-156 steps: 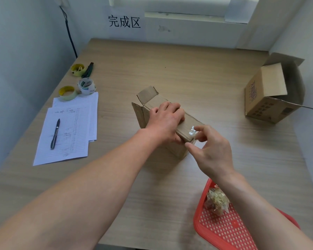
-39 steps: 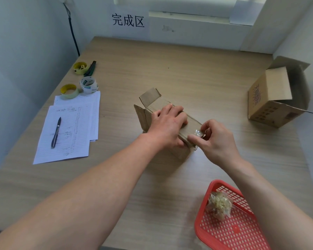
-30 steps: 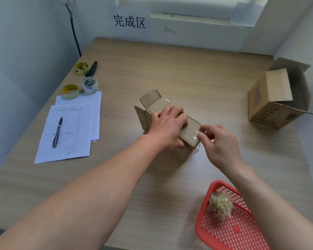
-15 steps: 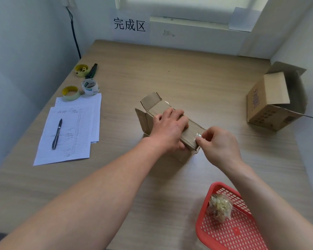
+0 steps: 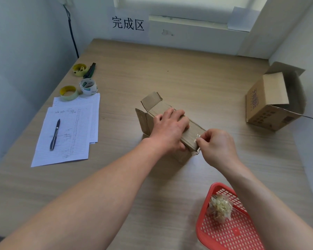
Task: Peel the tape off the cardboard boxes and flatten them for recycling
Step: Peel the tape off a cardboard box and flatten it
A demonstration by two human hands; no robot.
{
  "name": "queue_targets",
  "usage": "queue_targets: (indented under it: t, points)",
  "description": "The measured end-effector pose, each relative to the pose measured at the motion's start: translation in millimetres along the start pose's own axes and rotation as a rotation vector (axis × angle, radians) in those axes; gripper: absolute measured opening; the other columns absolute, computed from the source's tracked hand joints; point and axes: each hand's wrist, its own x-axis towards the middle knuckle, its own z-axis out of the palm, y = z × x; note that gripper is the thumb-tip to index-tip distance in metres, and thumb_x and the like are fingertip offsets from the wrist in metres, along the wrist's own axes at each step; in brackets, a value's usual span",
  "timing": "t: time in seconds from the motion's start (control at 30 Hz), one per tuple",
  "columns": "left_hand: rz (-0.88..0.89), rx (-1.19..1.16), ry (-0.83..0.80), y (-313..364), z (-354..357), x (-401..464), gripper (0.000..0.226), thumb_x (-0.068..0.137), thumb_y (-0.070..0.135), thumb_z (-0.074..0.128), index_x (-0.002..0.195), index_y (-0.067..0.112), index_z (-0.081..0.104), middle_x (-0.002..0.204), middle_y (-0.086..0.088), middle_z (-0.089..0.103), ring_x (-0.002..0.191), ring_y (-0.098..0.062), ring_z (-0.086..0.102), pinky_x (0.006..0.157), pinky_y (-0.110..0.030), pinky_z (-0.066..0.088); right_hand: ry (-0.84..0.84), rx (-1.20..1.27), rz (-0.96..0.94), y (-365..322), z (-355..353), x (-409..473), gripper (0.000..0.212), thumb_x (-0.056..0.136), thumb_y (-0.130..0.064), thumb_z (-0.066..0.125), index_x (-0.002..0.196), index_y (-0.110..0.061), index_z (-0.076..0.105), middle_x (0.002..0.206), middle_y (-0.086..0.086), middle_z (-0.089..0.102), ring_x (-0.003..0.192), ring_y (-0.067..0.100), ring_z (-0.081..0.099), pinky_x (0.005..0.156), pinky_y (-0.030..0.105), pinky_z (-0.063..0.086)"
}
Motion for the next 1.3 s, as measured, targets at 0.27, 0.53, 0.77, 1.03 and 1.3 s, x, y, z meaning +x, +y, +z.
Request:
queue_targets:
  t: [0.27,0.53,0.77,1.03,1.3]
  points:
    - [0.003,-0.013,-0.003,-0.4,-0.8,1.7,0.073,0.065,0.048,0.084,0.125,0.029,0.048,0.154,0.003,0.025,0.146,-0.026,0.012,0.113,-0.049,0.017,0.04,0.578,0.074,23.4,-6.9,-5.1,0.024,0.073,0.005,0.075,0.073,-0.017,0.064,0.071,0.003,0.066,0.068,0.02,0.062,0.073,0.053,0.056]
    - [0.008,-0.002,-0.016,0.8,-2.3,4.7,0.075,0.064,0.048,0.085,0.127,0.029,0.048,0.156,0.003,0.024,0.147,-0.026,0.011,0.114,-0.049,0.017,0.275,0.106,-0.326,24.3,4.2,-12.3,0.019,0.075,-0.006,0.078,0.081,-0.018,0.065,0.079,-0.003,0.069,0.057,0.019,0.056,0.061,0.031,0.045]
    - [0.007,0.009,-0.02,2.0,-2.4,4.8,0.075,0.064,0.049,0.085,0.126,0.029,0.048,0.156,0.003,0.024,0.147,-0.026,0.012,0.114,-0.049,0.017,0.296,0.009,-0.27,15.9,6.0,-12.4,0.013,0.075,-0.004,0.073,0.077,-0.014,0.064,0.07,0.001,0.066,0.063,0.028,0.058,0.06,0.031,0.037]
    - [0.003,0.009,-0.021,2.1,-2.2,4.4,0.076,0.064,0.049,0.084,0.128,0.029,0.047,0.156,0.003,0.024,0.147,-0.025,0.011,0.115,-0.049,0.017,0.201,-0.149,-0.194,3.4,-3.7,-3.1,0.01,0.081,-0.013,0.065,0.078,-0.019,0.058,0.068,0.001,0.059,0.069,0.031,0.052,0.062,0.032,0.029]
    - [0.008,0.025,-0.009,2.1,-0.5,4.1,0.078,0.062,0.053,0.084,0.127,0.029,0.048,0.154,0.002,0.026,0.145,-0.026,0.014,0.113,-0.05,0.02,0.093,-0.259,-0.166,-12.9,-7.5,2.8,0.013,0.08,-0.009,0.059,0.079,-0.021,0.055,0.078,0.006,0.061,0.077,0.031,0.049,0.064,0.032,0.03]
